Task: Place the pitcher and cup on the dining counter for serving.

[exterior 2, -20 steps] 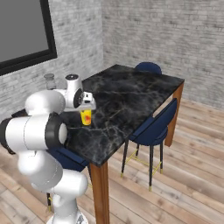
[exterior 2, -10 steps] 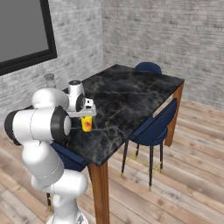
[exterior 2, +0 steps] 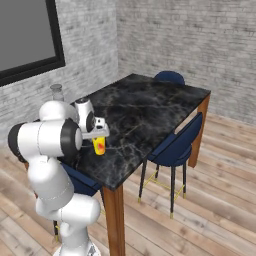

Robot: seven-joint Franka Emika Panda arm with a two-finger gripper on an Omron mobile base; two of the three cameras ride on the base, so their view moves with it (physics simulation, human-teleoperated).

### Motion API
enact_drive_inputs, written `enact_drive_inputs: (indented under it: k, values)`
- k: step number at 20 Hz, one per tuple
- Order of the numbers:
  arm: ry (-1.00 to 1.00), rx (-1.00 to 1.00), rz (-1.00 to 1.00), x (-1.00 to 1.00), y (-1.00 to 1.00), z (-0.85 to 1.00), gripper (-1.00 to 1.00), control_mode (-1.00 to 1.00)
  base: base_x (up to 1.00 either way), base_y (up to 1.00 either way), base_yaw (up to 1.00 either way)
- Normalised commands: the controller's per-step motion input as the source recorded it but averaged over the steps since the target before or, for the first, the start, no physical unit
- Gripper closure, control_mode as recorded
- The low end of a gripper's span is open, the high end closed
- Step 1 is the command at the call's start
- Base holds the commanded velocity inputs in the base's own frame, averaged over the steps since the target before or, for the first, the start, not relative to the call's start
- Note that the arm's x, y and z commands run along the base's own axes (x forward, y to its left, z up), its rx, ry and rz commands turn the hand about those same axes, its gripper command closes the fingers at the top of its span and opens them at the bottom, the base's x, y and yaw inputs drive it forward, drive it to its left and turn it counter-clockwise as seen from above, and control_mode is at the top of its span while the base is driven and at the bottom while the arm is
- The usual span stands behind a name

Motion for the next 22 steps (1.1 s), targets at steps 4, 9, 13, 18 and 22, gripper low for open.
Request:
enact_drive_inputs:
  k: [4, 9, 13, 18, 22]
  values:
    - [0.01, -0.01, 0.00, 0.00, 0.00, -0.04, -1.00, -1.00, 0.00, 0.00, 0.00]
    - [0.01, 0.00, 0.00, 0.00, 0.00, 0.00, -1.00, -1.00, 0.00, 0.00, 0.00]
    - [0.00, 0.00, 0.00, 0.00, 0.00, 0.15, -1.00, -1.00, 0.00, 0.00, 0.00]
    - [-0.11, -0.01, 0.00, -0.10, 0.00, 0.77, -1.00, -1.00, 0.00, 0.00, 0.00]
    - [-0.27, -0.04, 0.00, -0.42, 0.06, 1.00, -1.00, -1.00, 0.00, 0.00, 0.00]
